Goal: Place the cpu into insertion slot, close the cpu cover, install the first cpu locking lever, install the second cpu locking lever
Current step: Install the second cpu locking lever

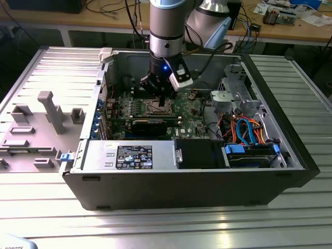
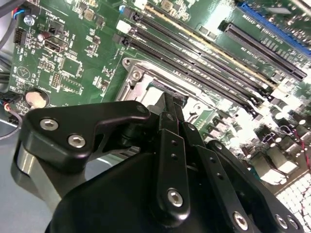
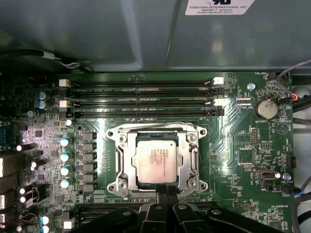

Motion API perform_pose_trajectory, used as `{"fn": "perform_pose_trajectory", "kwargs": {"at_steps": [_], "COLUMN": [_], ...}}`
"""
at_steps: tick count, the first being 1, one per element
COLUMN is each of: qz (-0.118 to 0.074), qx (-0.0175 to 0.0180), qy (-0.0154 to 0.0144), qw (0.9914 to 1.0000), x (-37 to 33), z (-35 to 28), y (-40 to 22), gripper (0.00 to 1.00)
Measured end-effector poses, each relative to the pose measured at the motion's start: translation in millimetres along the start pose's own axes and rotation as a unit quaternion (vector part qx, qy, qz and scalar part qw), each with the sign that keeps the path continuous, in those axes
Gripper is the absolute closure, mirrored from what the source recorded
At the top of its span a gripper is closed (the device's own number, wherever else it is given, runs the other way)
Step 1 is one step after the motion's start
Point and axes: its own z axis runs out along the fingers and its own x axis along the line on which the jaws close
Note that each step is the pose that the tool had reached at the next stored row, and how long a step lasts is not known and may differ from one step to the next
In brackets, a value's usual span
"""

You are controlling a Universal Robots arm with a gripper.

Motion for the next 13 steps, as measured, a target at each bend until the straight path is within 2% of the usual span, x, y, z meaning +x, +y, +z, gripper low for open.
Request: {"fn": "perform_pose_trajectory", "kwargs": {"at_steps": [5, 6, 8, 10, 13], "qz": [0.0, 0.0, 0.0, 0.0, 0.0], "qx": [-0.0008, -0.0009, -0.003, -0.0068, -0.0095], "qy": [0.0012, 0.0017, 0.0024, 0.0032, 0.0044], "qw": [1.0, 1.0, 0.99999, 0.99997, 0.99995], "x": [-0.2, -0.3, 0.4, 4.3, 7.2], "z": [-0.2, -0.2, -0.1, 0.4, 1.5], "y": [-11.6, -15.5, -17.1, -17.6, -18.4], "gripper": [0.89, 0.89, 0.89, 0.89, 0.89]}}
